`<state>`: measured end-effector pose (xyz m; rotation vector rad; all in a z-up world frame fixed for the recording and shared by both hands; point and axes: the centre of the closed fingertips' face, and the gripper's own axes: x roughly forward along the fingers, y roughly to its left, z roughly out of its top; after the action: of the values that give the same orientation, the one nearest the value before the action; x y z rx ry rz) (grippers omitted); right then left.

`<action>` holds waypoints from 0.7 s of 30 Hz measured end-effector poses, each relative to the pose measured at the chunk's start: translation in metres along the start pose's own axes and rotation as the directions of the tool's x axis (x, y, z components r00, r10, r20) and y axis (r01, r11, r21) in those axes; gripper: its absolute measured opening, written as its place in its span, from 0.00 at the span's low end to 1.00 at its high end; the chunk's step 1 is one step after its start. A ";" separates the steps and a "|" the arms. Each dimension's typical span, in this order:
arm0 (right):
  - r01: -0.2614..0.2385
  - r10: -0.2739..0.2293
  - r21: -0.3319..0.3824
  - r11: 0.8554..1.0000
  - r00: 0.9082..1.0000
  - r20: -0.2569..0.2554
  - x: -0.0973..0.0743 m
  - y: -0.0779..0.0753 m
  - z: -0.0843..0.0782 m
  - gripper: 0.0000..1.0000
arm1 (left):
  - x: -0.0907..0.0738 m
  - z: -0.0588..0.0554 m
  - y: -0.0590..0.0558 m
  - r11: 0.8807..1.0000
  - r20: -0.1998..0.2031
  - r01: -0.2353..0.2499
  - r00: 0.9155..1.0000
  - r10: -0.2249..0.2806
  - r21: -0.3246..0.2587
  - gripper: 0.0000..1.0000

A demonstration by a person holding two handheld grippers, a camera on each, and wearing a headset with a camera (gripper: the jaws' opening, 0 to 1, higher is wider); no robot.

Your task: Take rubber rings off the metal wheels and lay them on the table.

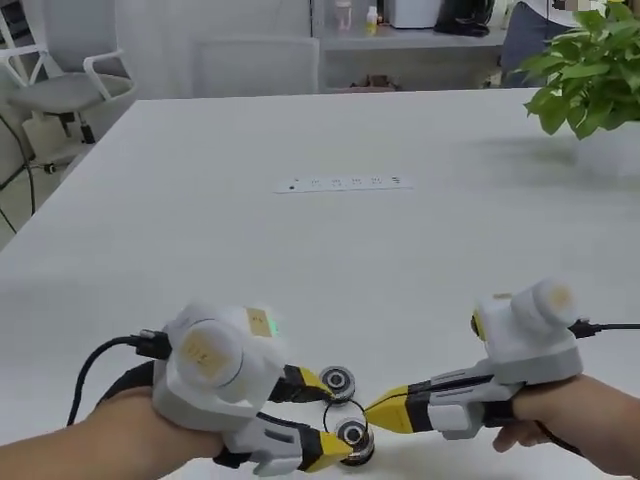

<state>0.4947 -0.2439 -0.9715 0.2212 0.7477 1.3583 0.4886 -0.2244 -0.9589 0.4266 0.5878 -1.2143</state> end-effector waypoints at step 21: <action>-0.017 0.010 -0.108 0.994 0.998 -0.062 0.038 0.011 0.035 0.00 | -0.082 -0.017 0.013 0.981 0.059 -0.148 0.986 0.156 -0.123 0.63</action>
<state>0.5083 -0.1968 -0.9525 0.0991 0.7214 1.4195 0.4785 -0.1499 -0.9206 0.3225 0.5552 -1.0382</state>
